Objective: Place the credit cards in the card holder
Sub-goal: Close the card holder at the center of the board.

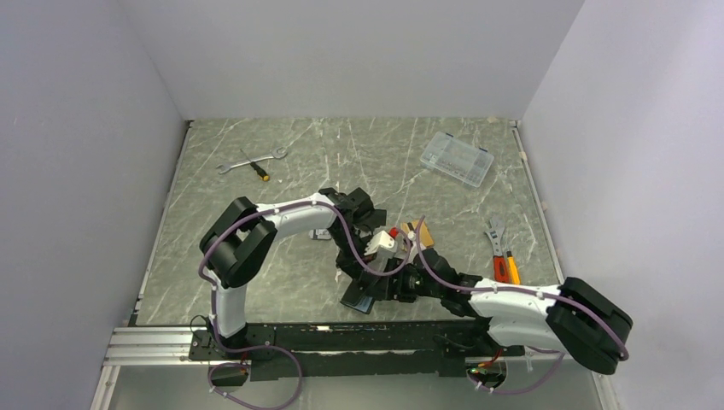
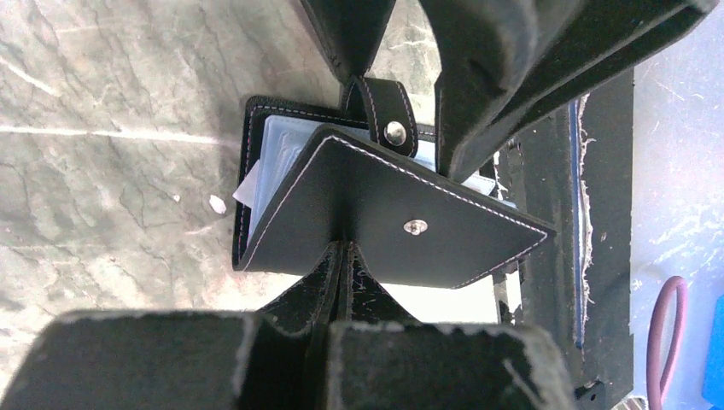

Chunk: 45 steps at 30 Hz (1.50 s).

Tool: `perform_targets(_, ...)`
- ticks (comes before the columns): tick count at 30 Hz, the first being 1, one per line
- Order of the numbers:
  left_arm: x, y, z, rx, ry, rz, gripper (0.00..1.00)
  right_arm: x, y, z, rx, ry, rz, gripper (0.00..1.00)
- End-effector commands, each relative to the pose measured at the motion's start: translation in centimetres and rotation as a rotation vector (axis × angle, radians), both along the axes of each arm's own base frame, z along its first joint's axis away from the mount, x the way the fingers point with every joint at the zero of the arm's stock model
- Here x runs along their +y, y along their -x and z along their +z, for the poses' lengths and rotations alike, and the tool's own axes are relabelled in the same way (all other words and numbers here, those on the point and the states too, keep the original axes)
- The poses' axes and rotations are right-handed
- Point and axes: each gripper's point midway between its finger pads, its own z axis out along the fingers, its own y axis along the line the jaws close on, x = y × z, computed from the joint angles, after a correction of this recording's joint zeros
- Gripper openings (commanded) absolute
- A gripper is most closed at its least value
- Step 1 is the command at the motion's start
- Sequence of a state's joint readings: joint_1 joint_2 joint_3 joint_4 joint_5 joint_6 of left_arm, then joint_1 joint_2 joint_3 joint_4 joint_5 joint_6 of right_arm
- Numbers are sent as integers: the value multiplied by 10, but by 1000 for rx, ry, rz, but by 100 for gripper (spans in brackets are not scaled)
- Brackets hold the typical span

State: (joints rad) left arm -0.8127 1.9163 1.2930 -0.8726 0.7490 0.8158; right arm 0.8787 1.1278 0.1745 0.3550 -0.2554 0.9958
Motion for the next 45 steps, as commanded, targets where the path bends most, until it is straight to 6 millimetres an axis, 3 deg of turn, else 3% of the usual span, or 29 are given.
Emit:
perform_targets(1,-17,0,6,-41,36,-41,0,-51,-3,-43,11,314,-170,64)
perform_targets(6,-16,8,2,-32,24,-49,0,-61,-5,-42,-22,386,-223,57)
perform_targets(14,-5,14,4,-46,14,-47,0,-50,2,-27,-141,469,-177,57)
perform_targets(21,5,9,4,-53,5,-22,0,-52,1,-15,-312,556,-170,56)
perform_targets(33,8,-4,15,-55,35,23,0,-20,-7,9,-711,505,-49,55)
perform_targets(45,6,-8,14,-34,41,38,0,3,3,-5,-794,533,93,53)
